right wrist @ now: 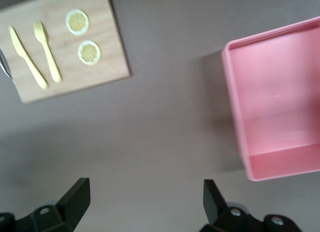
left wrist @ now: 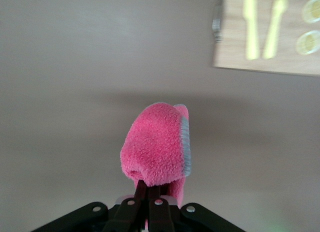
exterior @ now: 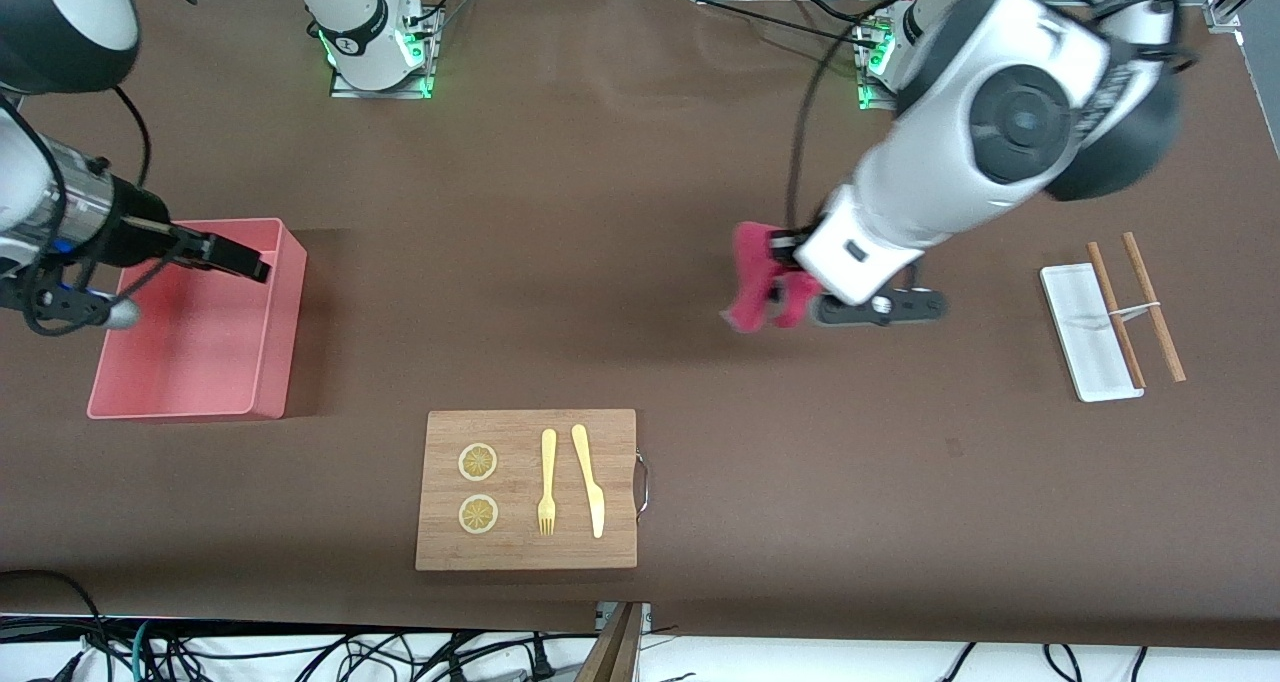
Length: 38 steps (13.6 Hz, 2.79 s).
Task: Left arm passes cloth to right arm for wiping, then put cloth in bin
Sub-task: 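Carry the cloth with the left gripper while the right gripper approaches, then grasp the hanging cloth edge with the right gripper below the left gripper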
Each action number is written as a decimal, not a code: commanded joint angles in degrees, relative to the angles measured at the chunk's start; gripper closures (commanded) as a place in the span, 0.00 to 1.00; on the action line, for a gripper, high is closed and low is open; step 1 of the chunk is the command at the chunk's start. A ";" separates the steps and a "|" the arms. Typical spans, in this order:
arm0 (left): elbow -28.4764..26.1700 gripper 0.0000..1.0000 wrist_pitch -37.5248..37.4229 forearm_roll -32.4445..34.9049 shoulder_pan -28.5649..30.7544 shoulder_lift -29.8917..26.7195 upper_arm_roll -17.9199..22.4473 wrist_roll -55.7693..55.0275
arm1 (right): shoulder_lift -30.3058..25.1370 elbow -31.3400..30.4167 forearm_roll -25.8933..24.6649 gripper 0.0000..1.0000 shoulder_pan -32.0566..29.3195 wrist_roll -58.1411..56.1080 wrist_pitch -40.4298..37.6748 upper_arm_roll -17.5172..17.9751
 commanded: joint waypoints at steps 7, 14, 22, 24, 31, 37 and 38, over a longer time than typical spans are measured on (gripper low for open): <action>1.50 1.00 28.68 -27.88 -9.94 6.31 1.00 -19.21 | 6.49 0.28 6.03 0.00 9.38 20.97 9.43 -0.21; 1.50 1.00 41.89 -39.24 -13.90 8.43 1.09 -21.41 | 7.46 0.11 10.87 0.00 11.68 27.49 10.31 -0.30; 1.59 1.00 41.89 -39.50 -13.81 8.34 1.09 -21.41 | 7.90 -0.24 16.49 0.00 11.59 29.07 11.71 -0.30; 1.59 1.00 41.89 -39.50 -13.73 8.34 1.09 -21.41 | 8.42 -0.24 16.67 0.00 11.85 29.42 11.89 -0.30; 1.59 1.00 41.89 -39.51 -13.73 8.34 1.09 -21.41 | 9.12 -0.86 22.55 0.00 11.76 35.65 12.51 -0.30; 1.59 1.00 41.89 -39.59 -13.64 8.34 1.09 -21.41 | 10.36 -2.08 26.43 0.00 11.85 39.70 12.59 -0.30; 1.59 1.00 41.89 -39.59 -13.64 8.34 1.09 -21.41 | 10.44 -2.79 26.43 0.01 11.94 39.70 12.59 -0.30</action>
